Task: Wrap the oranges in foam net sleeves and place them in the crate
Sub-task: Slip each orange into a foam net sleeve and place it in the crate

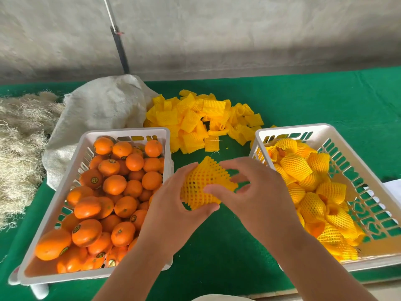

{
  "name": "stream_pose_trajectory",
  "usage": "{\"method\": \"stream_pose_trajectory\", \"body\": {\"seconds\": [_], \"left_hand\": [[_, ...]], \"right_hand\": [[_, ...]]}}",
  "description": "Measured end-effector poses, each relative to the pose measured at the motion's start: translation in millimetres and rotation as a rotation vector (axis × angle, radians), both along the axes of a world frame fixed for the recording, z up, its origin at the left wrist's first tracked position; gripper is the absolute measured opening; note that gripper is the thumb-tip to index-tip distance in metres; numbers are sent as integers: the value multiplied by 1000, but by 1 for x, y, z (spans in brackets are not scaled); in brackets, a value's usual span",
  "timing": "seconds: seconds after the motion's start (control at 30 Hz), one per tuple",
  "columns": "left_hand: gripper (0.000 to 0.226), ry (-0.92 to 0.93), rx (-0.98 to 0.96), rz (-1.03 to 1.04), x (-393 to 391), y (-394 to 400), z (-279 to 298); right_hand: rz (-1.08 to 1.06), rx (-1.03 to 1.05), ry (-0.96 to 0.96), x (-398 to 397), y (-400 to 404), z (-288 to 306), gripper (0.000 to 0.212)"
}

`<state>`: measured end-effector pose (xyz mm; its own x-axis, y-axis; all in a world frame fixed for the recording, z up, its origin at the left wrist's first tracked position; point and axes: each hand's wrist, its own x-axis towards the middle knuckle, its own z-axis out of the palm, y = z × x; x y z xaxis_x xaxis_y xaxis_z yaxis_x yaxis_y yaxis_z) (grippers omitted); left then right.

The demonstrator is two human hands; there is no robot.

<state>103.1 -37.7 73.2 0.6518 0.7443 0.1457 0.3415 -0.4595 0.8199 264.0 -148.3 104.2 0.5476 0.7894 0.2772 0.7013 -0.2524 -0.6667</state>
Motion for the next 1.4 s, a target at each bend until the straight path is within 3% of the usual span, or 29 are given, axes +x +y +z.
{"method": "stream_pose_trajectory", "body": {"seconds": [0.07,0.1,0.2,0.3,0.43,0.53,0.6,0.73,0.83,1.07,1.23,1.4], "left_hand": [[76,-95,-177,38,-5,3,2],[73,-157,-281,41,-8,5,4],[64,-324,-522,-59,-13,5,9],[68,-363,-612,-96,-11,1,12],[78,-280,-553,-27,-8,0,9],[53,-262,-492,-35,-8,0,7],[49,-235,-446,-43,-8,0,6],[84,-121,-325,35,-5,-3,-2],[100,-28,-231,93,-2,-6,-4],[105,34,-87,77,6,-7,2],[103,5,-73,108,14,-15,3],[110,11,18,120,22,-21,3]], "right_hand": [[-34,127,65,5,-2,-1,62],[-17,115,165,9,-3,-1,71],[184,-95,603,14,-2,0,104],[279,-112,924,7,1,-6,92],[274,-116,931,-1,5,-11,66],[263,-120,988,0,4,-14,62],[269,-121,1011,0,5,-16,65],[307,-128,1109,-1,6,-18,80],[317,-115,1126,-3,9,-21,73],[275,28,1357,-1,11,-30,52],[265,128,1503,3,9,-37,57],[335,119,1378,11,6,-38,50]]}}
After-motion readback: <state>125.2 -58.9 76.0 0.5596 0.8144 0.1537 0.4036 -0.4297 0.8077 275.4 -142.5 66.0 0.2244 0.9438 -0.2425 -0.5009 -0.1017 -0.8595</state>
